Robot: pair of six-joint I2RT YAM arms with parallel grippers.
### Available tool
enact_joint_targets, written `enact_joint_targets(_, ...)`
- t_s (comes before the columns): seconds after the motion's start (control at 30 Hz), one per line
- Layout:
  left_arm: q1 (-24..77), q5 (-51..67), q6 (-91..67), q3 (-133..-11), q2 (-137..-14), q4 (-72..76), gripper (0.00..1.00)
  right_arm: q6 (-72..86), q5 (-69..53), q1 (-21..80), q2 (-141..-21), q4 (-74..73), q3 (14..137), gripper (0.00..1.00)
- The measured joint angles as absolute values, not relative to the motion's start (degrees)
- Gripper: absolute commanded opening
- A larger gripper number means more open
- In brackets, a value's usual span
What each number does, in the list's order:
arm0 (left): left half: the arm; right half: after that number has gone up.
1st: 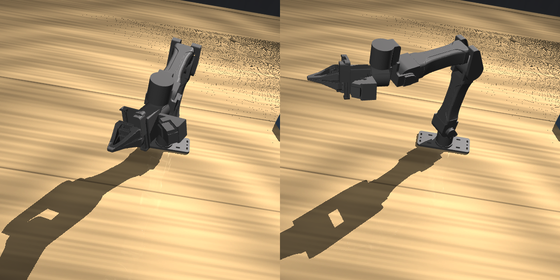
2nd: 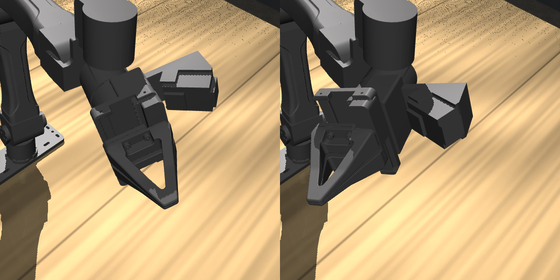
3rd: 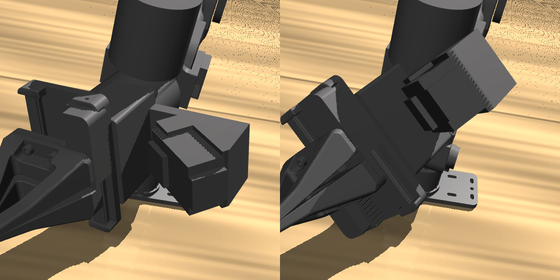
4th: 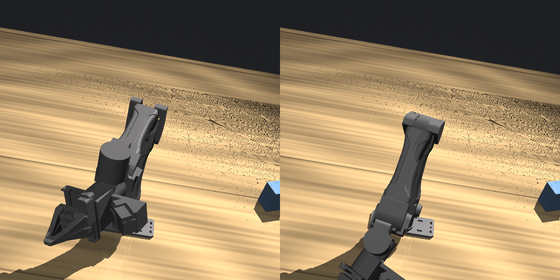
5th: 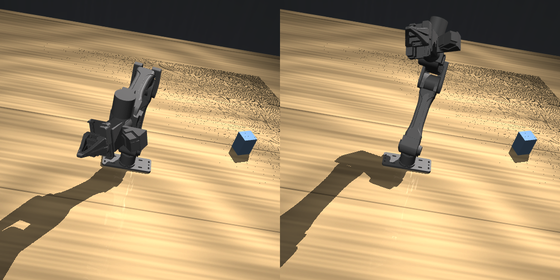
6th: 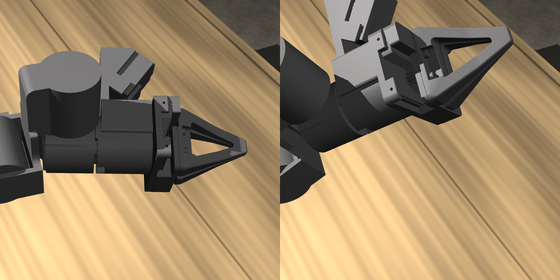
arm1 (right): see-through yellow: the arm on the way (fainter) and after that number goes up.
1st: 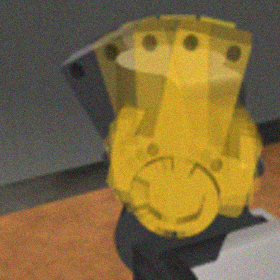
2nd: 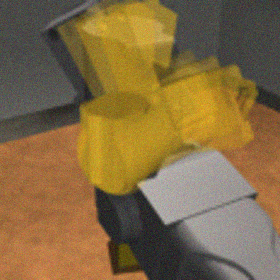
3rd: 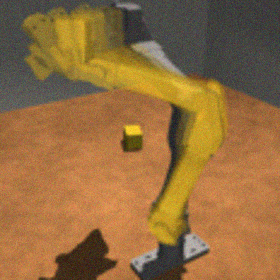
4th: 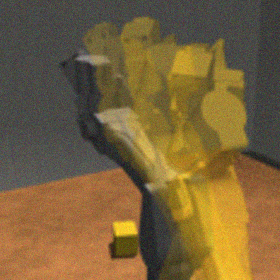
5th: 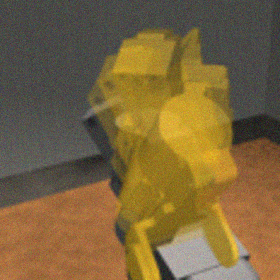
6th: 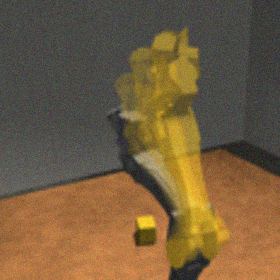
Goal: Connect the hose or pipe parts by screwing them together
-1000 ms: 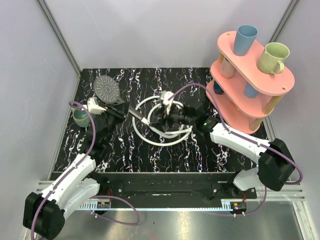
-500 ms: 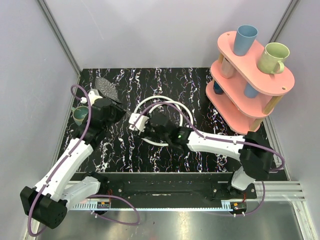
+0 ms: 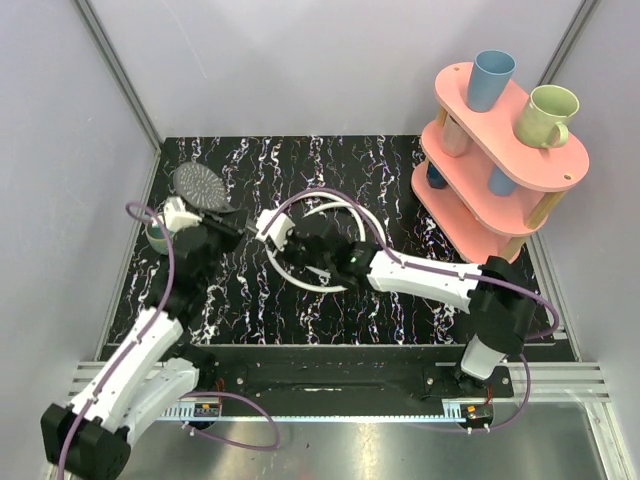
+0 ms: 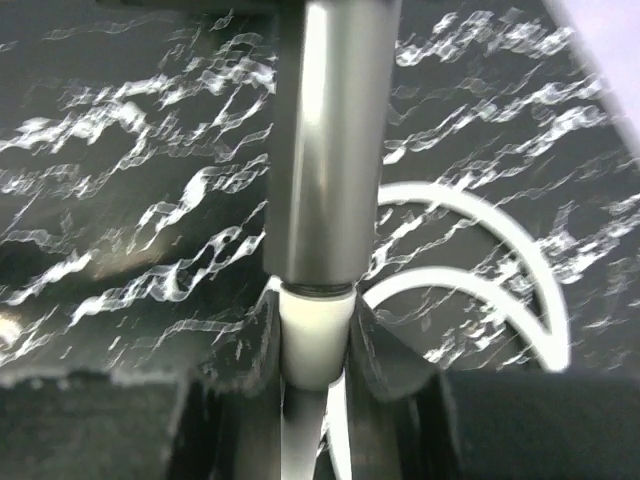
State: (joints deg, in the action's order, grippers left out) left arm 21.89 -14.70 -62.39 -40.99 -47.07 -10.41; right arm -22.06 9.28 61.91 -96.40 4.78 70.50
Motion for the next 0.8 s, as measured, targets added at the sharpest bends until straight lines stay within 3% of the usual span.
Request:
enact_joint_targets(0.17,21.54,-8.93,-58.92,-19.11,-39.07,22.28,0.00,-12.47,-15.51,53.60,-96.25,0.12,70.26,0.00)
enact_joint_targets(0.4,22.06,-2.42,-55.64,-6.96,-44.49,59.35,0.00,3.77,-47.97,43.70,-98.43,10.48,67.44,0.00)
enact_joint_targets(0.57,22.06,-1.74,-54.43,-6.37,-48.14,64.69,0.00,9.19,-54.48,41.76,-101.10,16.34,66.74,0.43)
enact_joint_targets(0.67,22.59,-3.22,-53.30,-7.95,-44.25,55.81,0.00,10.00,-50.54,41.60,-100.33,16.36,65.84,0.73)
enact_joint_targets(0.8,23.35,-9.06,-53.12,-16.08,-40.27,32.64,0.00,7.49,-41.08,39.99,-94.41,15.64,62.28,0.76)
